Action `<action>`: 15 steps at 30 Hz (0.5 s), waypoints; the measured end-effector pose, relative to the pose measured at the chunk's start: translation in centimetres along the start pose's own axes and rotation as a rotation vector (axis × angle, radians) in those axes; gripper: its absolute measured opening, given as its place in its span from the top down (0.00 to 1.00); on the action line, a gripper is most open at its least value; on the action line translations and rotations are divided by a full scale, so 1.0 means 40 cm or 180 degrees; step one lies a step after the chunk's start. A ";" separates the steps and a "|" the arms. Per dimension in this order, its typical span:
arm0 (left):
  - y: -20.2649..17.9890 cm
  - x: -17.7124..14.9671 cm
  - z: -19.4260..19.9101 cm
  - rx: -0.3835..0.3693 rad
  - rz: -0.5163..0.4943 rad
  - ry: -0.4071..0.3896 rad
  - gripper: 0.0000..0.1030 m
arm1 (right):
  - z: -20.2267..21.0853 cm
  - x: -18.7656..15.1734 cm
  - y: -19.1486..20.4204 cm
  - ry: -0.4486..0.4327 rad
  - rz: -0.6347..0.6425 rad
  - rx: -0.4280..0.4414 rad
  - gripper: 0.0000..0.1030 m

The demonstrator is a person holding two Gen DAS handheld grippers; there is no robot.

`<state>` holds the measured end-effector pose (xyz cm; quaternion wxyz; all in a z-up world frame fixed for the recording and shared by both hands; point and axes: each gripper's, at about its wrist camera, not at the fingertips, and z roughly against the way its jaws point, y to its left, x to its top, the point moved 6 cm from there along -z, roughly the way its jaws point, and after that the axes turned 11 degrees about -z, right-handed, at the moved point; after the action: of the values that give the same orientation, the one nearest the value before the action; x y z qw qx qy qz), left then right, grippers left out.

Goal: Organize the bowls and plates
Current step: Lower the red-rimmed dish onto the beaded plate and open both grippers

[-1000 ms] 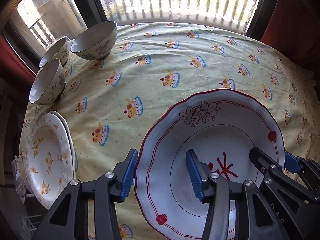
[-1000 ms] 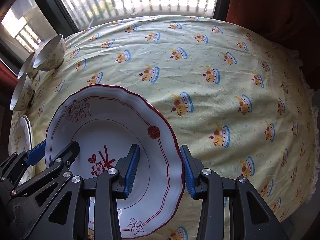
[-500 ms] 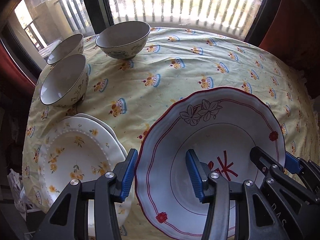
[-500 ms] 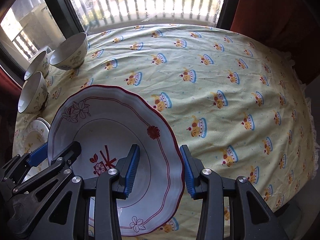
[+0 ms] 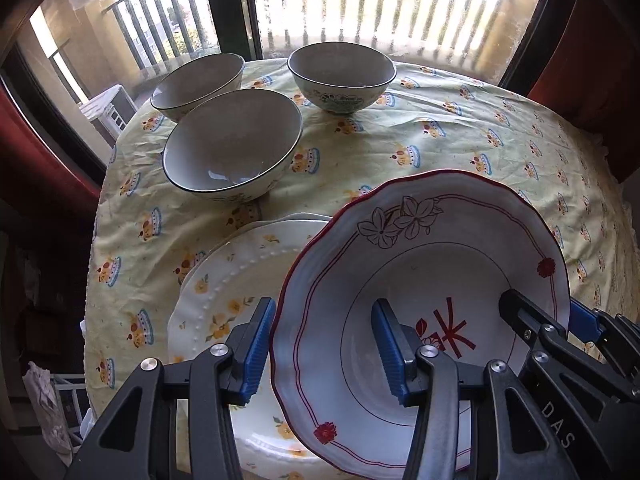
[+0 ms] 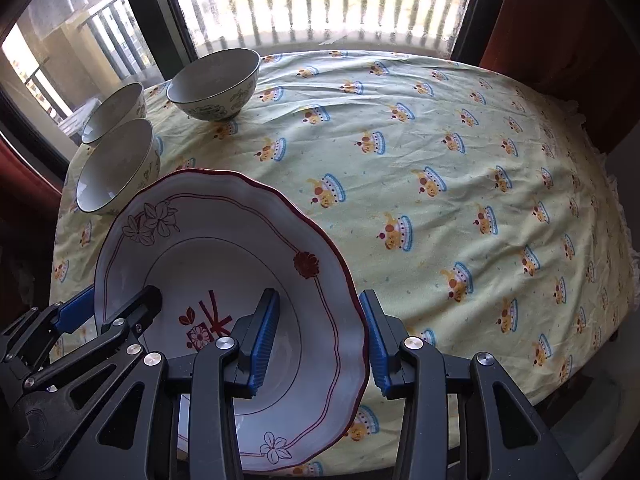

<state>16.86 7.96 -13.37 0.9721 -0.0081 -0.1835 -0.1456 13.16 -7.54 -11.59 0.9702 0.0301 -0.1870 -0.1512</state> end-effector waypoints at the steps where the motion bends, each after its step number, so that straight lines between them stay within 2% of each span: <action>1: 0.014 -0.006 0.003 -0.0008 -0.0003 0.0000 0.51 | 0.002 -0.007 0.015 0.0004 -0.0004 -0.0001 0.57; 9: 0.104 -0.063 -0.016 -0.0098 -0.0037 0.0075 0.51 | -0.001 -0.054 0.121 -0.0003 0.0050 -0.0064 0.57; 15: 0.130 -0.091 -0.048 -0.0206 -0.0012 0.0166 0.51 | -0.030 -0.081 0.163 0.0068 0.0092 -0.0179 0.57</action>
<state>15.80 13.81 -16.26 0.9756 -0.0354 -0.1533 -0.1535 12.59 -0.34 -13.11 0.9747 0.0017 -0.1727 -0.1421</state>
